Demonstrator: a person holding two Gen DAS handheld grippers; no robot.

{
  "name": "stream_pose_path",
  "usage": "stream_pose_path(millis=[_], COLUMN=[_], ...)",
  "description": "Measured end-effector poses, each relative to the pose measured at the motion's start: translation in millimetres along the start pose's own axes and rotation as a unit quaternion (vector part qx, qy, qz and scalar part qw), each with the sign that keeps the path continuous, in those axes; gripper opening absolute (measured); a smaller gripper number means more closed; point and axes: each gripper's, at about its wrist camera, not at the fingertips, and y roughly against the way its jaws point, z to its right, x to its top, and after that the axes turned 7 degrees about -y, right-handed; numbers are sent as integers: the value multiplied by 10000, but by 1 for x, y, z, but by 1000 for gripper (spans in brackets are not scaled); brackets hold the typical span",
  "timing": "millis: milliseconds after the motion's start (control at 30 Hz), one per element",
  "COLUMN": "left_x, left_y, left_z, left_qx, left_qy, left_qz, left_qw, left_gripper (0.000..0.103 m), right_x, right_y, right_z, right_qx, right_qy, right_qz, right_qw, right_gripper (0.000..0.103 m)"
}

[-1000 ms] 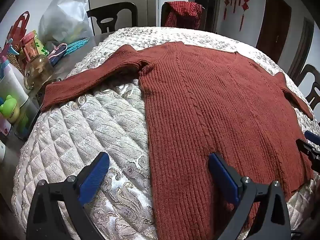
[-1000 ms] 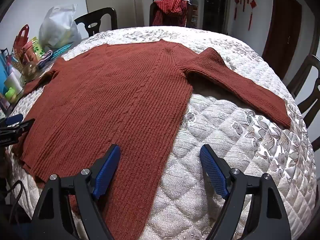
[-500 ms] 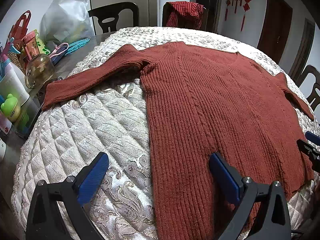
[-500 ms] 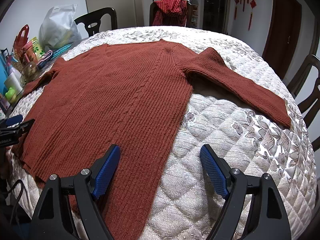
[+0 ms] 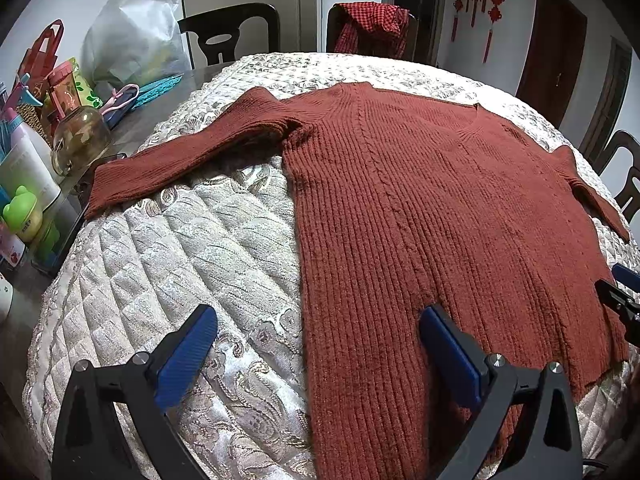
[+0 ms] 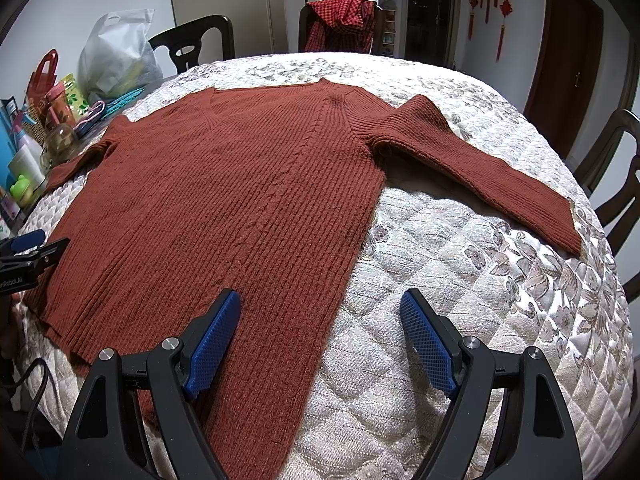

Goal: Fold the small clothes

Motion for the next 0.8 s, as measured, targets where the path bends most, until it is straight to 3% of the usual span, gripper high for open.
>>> stream_pose_path(millis=[800], left_x=[-2], left_y=[0], left_z=[-2], left_qx=[6], left_qy=[17], left_qz=[6], left_qw=[10000], left_gripper=[103], right_x=[0], right_y=[-1], right_z=[1], right_qx=[3], right_qy=[-3], right_qz=[5], right_qw=[10000], right_gripper=[82])
